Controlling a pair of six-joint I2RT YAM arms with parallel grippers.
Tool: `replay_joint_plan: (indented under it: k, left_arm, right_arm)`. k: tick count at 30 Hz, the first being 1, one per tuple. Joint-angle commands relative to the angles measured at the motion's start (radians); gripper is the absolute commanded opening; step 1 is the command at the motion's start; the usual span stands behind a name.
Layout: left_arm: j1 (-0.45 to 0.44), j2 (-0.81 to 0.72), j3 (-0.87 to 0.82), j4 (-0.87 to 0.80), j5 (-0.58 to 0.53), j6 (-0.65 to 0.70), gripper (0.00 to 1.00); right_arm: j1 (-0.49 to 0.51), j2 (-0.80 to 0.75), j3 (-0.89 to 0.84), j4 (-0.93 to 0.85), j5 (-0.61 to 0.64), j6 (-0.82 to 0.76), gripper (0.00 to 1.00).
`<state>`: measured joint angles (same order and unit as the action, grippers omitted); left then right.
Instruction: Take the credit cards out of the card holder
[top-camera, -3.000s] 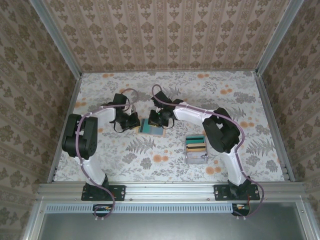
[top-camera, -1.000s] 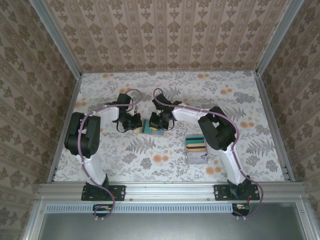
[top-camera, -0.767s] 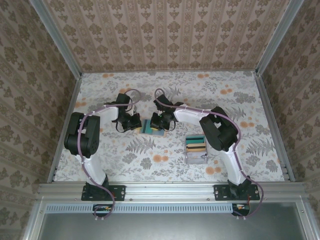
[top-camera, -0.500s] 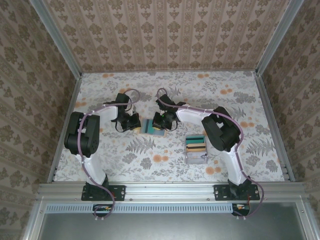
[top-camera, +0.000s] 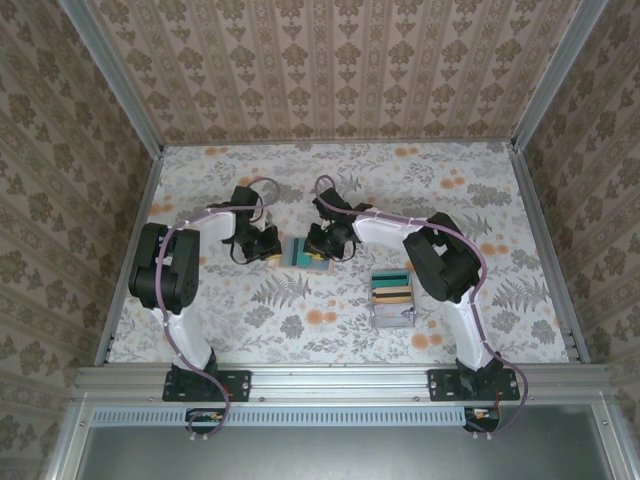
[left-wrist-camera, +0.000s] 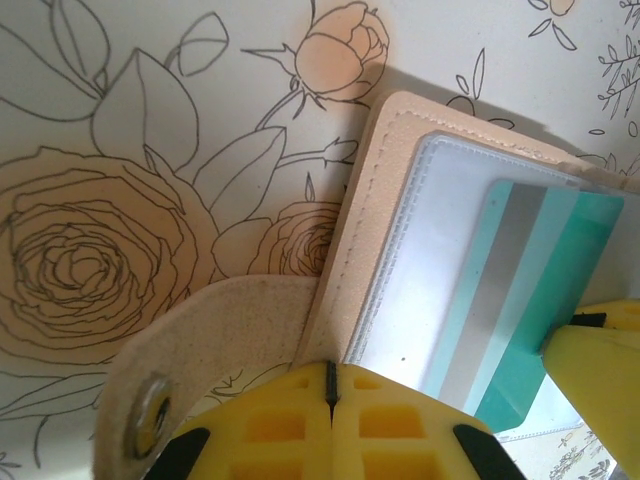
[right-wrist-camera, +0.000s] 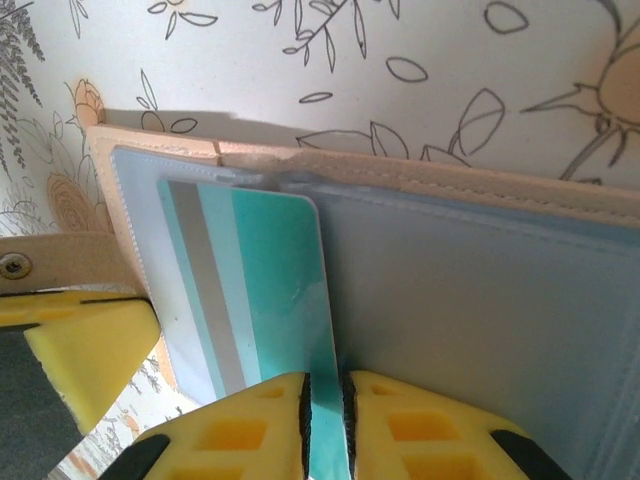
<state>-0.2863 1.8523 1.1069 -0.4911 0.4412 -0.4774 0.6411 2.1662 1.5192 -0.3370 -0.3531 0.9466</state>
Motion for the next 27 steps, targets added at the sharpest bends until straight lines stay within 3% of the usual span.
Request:
replay_joint_plan:
  k: [1, 8, 13, 27]
  left_arm:
    - [-0.001, 0.031, 0.012, -0.030, -0.010, 0.009, 0.00]
    - [-0.005, 0.033, 0.010, -0.027, -0.009, 0.007, 0.00]
    - [-0.004, 0.030, 0.010, -0.030, -0.013, 0.006, 0.00]
    - [0.007, 0.022, 0.014, -0.046, -0.020, 0.017, 0.00]
  right_arm:
    - [-0.002, 0.035, 0.026, 0.003, -0.016, 0.000, 0.22]
    - [0.008, 0.055, 0.038, 0.012, -0.034, -0.002, 0.21]
    - [0.002, 0.045, 0.021, 0.012, -0.022, 0.001, 0.00]
    - [-0.042, -0.132, -0.182, 0.086, 0.047, -0.004, 0.00]
